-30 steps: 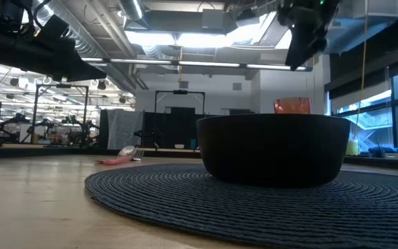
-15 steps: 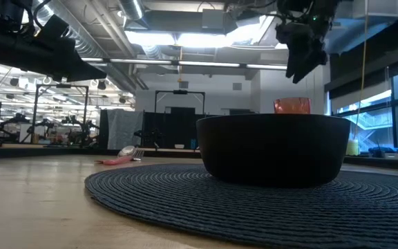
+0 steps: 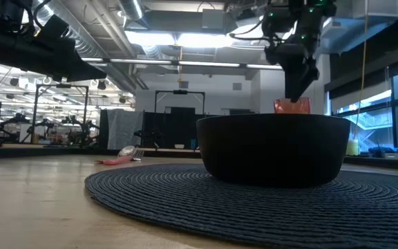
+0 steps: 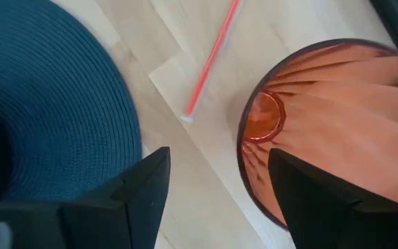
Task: Pick & Place Utensil
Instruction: Put the red cup on the blue mat to the top right of the black bowl
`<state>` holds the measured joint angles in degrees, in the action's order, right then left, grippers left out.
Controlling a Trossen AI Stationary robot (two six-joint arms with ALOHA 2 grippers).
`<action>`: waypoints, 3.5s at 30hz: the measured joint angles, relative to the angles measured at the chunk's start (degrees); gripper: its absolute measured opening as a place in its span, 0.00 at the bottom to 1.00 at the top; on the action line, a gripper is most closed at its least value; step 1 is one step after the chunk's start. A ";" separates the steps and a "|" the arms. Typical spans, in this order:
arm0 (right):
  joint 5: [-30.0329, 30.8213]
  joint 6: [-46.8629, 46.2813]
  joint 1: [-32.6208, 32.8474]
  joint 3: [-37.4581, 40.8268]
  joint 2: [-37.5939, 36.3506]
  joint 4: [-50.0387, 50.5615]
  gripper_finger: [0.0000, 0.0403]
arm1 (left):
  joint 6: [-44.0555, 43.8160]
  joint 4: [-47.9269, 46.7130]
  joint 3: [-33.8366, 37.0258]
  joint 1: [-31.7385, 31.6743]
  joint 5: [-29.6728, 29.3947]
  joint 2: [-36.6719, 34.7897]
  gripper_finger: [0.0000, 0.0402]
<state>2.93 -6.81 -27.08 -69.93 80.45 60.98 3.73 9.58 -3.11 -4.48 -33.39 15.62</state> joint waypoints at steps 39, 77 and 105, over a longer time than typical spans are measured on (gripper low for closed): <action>-0.17 4.04 9.75 -7.40 2.41 4.55 0.03 | 0.02 -0.44 0.00 0.01 0.00 0.01 0.01; 4.97 -20.40 46.15 -6.74 3.06 9.39 0.03 | -1.03 -0.87 0.00 -0.01 0.00 0.00 0.01; 2.00 -21.88 46.12 -2.69 4.26 6.00 0.03 | -1.03 -0.91 0.00 -0.01 0.01 0.02 0.01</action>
<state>4.93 -28.69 19.05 -72.62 84.71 66.98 2.70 8.67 -3.11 -4.49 -33.38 15.63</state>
